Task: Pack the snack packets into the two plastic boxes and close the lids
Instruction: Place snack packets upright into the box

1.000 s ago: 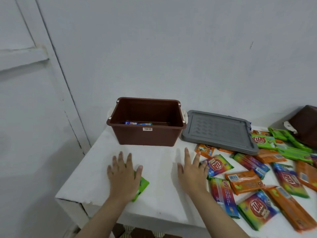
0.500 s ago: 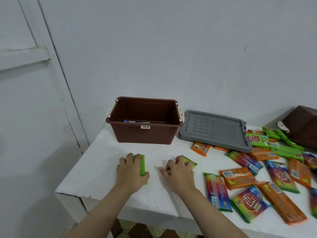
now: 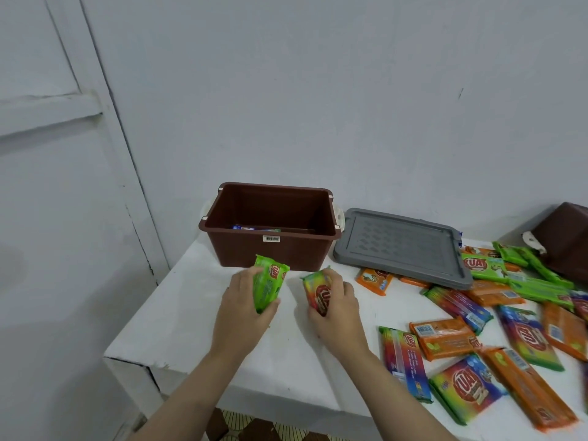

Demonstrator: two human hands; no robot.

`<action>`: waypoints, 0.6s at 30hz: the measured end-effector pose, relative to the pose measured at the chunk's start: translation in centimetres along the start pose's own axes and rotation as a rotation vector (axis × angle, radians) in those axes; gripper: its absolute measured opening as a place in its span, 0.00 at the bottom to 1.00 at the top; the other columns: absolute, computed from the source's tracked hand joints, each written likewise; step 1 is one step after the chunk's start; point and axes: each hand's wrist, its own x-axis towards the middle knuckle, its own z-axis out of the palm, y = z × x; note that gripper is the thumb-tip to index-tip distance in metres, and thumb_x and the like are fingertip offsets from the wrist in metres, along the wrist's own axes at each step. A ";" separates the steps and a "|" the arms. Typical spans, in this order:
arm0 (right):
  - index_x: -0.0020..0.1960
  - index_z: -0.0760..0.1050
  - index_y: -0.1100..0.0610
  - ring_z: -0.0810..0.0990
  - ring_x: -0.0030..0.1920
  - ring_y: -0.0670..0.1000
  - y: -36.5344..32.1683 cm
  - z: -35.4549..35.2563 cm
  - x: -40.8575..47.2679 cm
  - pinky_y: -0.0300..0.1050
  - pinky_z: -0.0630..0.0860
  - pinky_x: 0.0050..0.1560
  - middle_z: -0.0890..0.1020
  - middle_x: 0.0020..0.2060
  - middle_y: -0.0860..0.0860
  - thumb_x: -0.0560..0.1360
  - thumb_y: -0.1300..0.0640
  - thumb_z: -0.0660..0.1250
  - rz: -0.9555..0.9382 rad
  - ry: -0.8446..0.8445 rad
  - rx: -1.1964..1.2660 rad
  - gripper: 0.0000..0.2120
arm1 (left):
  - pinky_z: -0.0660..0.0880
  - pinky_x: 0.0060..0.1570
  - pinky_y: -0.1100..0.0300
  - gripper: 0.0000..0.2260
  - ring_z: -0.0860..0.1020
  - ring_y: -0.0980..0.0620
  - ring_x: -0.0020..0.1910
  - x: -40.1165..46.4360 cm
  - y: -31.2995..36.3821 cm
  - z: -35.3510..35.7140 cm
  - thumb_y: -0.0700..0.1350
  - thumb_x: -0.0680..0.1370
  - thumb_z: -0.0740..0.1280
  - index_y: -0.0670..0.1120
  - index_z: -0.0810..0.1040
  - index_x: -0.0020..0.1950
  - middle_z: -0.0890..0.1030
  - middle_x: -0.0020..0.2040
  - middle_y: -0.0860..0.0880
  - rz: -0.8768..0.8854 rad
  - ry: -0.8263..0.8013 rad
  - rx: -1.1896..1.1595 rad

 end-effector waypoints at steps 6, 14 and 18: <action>0.71 0.60 0.36 0.66 0.61 0.29 -3.8 -1.7 2.3 0.21 0.70 0.50 0.65 0.62 0.44 0.73 0.56 0.73 -0.297 0.267 0.339 0.35 | 0.74 0.42 0.71 0.31 0.77 0.59 0.52 5.1 2.6 -3.1 0.58 0.68 0.74 0.63 0.62 0.66 0.72 0.59 0.64 0.056 0.211 -0.234; 0.68 0.62 0.40 0.70 0.55 0.36 -9.6 -3.3 12.4 0.22 0.67 0.50 0.69 0.59 0.46 0.71 0.51 0.74 -0.346 0.408 0.350 0.31 | 0.79 0.49 0.48 0.28 0.77 0.51 0.53 17.4 1.3 -4.3 0.51 0.70 0.75 0.55 0.64 0.64 0.69 0.59 0.53 0.045 0.229 -0.255; 0.68 0.64 0.46 0.69 0.51 0.43 -9.8 -1.3 15.8 0.22 0.67 0.49 0.70 0.58 0.53 0.71 0.55 0.74 -0.267 0.311 0.320 0.30 | 0.74 0.50 0.55 0.24 0.76 0.48 0.50 19.4 -2.2 -3.6 0.55 0.70 0.74 0.57 0.69 0.62 0.71 0.53 0.50 0.001 0.096 0.063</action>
